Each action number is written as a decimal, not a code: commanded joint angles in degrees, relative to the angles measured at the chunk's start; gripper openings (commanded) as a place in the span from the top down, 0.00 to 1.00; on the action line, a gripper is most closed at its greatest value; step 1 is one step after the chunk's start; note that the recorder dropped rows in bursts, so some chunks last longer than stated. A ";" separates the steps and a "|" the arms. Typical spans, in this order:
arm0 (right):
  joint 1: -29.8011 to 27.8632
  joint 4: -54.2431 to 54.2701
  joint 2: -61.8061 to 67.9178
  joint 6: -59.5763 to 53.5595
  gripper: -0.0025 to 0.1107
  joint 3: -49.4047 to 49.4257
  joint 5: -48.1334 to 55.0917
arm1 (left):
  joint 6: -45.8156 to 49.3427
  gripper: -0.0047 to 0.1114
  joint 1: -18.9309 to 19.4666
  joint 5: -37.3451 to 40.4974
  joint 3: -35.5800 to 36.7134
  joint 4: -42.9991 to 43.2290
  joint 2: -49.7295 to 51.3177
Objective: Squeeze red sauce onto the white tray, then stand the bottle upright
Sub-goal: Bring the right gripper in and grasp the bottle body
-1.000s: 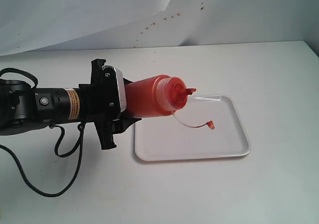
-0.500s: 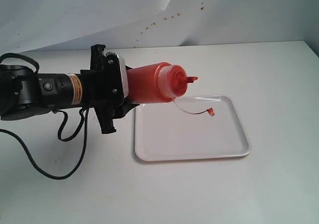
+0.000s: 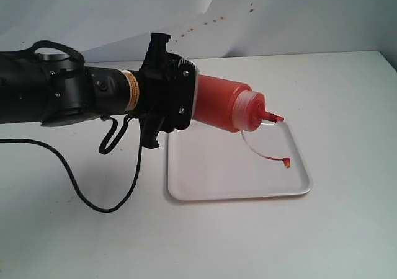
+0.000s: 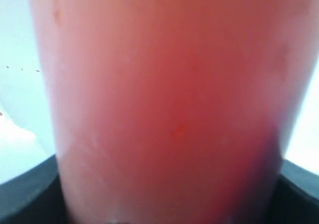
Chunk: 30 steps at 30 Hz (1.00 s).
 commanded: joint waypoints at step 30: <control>14.75 -26.23 81.56 -27.85 0.14 -23.10 -16.96 | 5.58 0.96 -2.08 14.21 -4.12 23.10 -1.11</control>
